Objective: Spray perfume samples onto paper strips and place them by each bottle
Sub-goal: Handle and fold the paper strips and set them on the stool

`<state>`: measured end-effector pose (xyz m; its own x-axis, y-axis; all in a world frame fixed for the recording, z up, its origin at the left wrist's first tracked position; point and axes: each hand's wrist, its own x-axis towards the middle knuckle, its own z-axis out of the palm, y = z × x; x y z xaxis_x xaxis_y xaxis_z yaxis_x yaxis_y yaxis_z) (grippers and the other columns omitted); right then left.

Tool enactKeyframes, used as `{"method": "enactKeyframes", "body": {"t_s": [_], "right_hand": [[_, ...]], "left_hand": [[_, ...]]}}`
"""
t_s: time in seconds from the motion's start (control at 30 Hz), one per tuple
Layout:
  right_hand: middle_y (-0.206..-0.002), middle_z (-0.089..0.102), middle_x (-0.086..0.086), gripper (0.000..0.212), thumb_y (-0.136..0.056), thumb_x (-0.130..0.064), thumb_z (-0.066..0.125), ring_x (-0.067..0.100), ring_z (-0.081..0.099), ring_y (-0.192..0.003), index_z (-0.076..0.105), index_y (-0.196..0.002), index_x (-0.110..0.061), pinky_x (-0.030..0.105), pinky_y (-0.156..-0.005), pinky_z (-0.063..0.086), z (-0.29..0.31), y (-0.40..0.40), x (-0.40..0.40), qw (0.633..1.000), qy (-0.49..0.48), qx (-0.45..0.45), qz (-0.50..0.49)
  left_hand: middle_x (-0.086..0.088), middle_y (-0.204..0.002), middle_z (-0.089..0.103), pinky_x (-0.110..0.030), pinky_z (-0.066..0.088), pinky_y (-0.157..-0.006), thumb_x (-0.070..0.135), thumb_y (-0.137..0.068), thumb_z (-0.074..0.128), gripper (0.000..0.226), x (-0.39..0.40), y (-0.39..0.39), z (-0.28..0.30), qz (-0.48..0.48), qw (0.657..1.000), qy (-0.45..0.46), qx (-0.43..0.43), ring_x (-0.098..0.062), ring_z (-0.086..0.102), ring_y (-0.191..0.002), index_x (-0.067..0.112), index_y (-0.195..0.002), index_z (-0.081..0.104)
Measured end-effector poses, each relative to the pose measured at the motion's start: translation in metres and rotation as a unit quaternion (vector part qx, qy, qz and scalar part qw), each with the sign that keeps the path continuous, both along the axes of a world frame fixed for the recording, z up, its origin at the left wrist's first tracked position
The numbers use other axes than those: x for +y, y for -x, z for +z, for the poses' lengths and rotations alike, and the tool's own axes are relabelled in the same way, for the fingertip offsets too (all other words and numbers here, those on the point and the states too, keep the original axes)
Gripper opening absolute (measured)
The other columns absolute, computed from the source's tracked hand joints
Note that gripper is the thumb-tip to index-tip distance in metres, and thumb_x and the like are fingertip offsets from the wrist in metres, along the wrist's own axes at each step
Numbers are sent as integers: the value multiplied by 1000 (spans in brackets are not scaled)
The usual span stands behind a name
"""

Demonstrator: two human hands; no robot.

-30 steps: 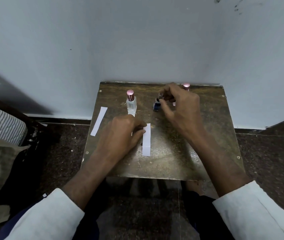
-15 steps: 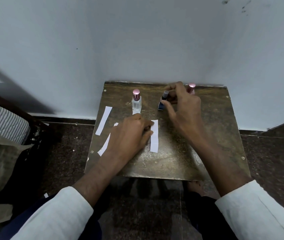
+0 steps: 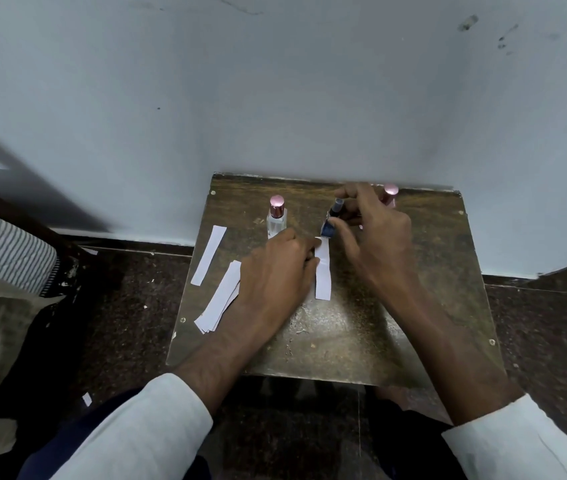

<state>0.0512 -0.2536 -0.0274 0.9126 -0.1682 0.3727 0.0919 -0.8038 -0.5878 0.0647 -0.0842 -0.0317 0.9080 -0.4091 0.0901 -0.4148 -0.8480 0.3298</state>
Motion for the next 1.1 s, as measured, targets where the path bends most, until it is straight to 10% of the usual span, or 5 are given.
{"method": "enactKeyframes", "body": {"t_s": [1.1], "right_hand": [[-104, 77, 3, 37, -87, -3, 82, 12, 69, -98, 66, -121, -6, -9, -86, 29, -2, 1, -2, 998, 20, 0, 53]], "left_hand": [[5, -108, 72, -35, 53, -70, 39, -104, 66, 18, -11, 1, -3, 30, 999, 5, 17, -24, 73, -98, 26, -116, 72]]}}
